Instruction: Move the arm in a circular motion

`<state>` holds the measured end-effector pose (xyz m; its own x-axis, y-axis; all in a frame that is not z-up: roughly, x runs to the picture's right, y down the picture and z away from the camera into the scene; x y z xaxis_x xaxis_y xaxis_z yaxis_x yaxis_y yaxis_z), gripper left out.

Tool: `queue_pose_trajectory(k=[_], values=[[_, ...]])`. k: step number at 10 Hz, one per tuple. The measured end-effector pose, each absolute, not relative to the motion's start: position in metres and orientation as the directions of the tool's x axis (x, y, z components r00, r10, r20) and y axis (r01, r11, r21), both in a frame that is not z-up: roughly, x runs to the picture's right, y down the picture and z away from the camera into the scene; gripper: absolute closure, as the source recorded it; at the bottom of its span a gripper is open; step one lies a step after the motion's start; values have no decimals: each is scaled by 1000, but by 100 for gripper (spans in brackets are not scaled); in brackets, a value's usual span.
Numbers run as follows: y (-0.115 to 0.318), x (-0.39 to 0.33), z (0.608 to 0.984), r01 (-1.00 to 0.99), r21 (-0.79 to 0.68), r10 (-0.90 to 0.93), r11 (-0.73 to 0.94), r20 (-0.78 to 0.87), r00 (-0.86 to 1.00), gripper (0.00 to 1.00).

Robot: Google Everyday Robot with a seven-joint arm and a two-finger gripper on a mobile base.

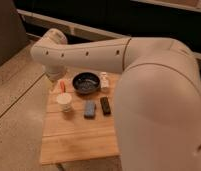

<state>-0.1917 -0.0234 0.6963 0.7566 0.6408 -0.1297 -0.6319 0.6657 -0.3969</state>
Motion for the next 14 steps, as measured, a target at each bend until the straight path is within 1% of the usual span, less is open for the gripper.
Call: queue_pose_trajectory(k=[2, 4, 5, 7, 9, 12, 14], values=[[-9, -168, 684, -625, -404, 640, 668, -116, 760, 35], [-21, -124, 684, -683, -368, 692, 631, -131, 710, 35], [-31, -104, 686, -718, -343, 722, 606, -141, 677, 35], [-73, -44, 695, -819, -254, 812, 515, -161, 561, 35], [-111, -13, 705, -879, -185, 867, 440, -168, 470, 35], [-154, -15, 726, -913, -105, 896, 393, -178, 406, 35], [-172, -47, 739, -915, -88, 895, 393, -191, 403, 35]])
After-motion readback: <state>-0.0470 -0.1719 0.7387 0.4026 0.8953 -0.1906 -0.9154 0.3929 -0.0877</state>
